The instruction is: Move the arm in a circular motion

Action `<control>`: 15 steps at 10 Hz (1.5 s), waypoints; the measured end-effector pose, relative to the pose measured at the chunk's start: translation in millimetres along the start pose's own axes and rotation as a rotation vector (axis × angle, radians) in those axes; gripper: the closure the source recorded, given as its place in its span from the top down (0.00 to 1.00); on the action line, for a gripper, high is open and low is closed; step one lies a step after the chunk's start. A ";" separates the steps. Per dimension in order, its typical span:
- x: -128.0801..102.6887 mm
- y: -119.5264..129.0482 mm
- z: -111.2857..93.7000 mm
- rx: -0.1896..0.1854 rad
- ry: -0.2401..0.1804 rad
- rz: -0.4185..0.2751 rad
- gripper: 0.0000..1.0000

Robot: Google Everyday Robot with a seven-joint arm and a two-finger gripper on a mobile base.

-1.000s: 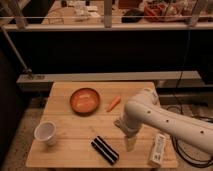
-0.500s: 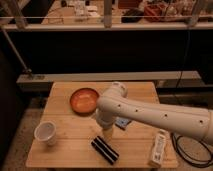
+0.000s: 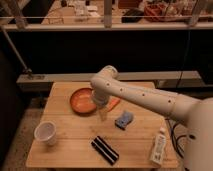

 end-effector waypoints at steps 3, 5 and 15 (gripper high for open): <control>54.1 -43.3 9.2 -0.006 0.067 0.111 0.80; 107.8 -45.0 7.3 -0.007 0.134 0.231 0.80; 300.5 74.5 -10.7 -0.043 0.157 0.572 0.80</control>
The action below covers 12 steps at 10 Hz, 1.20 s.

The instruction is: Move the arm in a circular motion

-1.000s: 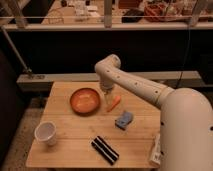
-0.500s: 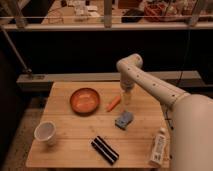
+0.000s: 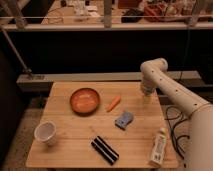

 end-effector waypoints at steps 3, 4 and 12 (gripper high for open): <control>10.1 15.9 -3.5 -0.012 0.001 0.031 0.80; 8.2 27.2 -5.6 -0.019 -0.003 0.043 0.80; 33.5 74.5 -10.6 -0.030 -0.020 0.064 0.80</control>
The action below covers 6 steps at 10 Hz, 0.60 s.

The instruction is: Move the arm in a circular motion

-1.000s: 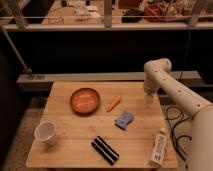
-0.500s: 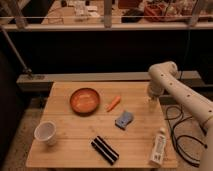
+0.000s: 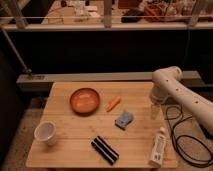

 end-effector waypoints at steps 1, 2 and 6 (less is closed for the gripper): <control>7.8 5.0 0.4 -0.001 -0.003 -0.010 0.80; 12.6 13.1 0.6 -0.005 -0.005 -0.012 0.80; 11.8 47.1 1.2 -0.017 -0.020 -0.027 0.80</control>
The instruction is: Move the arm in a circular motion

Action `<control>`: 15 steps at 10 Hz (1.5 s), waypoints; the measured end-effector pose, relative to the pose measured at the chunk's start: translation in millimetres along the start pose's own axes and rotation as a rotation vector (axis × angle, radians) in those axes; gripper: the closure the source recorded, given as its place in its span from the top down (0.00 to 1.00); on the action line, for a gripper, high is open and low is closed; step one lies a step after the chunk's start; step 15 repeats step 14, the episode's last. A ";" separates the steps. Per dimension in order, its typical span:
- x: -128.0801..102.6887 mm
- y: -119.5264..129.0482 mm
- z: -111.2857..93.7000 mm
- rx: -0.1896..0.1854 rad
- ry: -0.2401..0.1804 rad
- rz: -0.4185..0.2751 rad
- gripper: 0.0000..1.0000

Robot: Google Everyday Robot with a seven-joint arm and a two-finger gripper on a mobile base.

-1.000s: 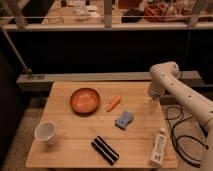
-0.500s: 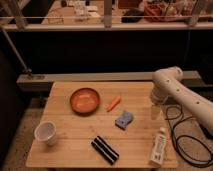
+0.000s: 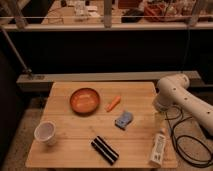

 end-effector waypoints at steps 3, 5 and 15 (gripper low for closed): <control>-4.5 21.5 -2.5 -0.011 0.005 -0.031 0.80; -13.7 34.2 -4.3 -0.014 0.005 -0.048 0.80; -86.3 80.6 -25.4 -0.014 0.010 -0.155 0.80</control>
